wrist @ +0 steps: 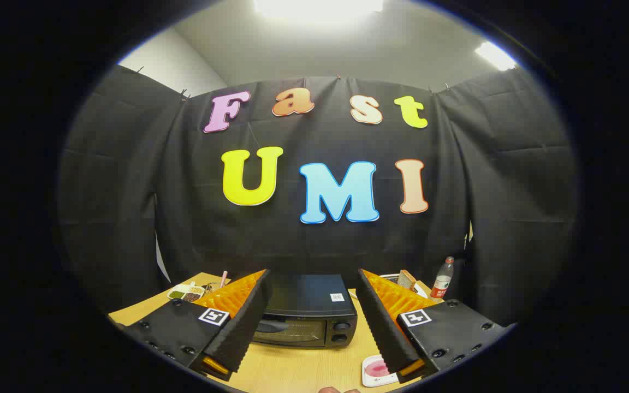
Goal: Open the toaster oven, put the food inside, and close the toaster oven door.
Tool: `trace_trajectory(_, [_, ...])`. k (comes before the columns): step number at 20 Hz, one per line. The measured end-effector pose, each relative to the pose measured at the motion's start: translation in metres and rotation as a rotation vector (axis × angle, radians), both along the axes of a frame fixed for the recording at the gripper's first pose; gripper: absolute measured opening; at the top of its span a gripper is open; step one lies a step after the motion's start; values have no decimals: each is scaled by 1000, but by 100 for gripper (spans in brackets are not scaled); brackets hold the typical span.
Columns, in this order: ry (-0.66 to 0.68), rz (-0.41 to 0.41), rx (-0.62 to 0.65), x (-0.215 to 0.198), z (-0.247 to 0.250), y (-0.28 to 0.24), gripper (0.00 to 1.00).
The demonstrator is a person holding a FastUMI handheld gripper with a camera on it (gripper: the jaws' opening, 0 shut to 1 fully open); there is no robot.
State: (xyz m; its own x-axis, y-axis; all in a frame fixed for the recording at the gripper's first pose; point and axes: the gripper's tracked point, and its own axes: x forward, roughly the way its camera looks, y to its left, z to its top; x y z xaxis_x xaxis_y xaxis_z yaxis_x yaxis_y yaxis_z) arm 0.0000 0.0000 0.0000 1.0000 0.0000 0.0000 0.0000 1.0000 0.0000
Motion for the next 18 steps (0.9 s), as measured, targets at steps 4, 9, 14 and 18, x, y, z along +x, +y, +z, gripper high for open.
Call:
trace_trajectory(4, [5,-21,7,-6,-2,-12,98])
trace_trajectory(9, [13,-33,4,-10,-9,-22,98])
trace_trajectory(14, [13,-32,-3,-13,-10,-20,98])
trace_trajectory(18, [9,-20,-7,-9,-9,-12,98])
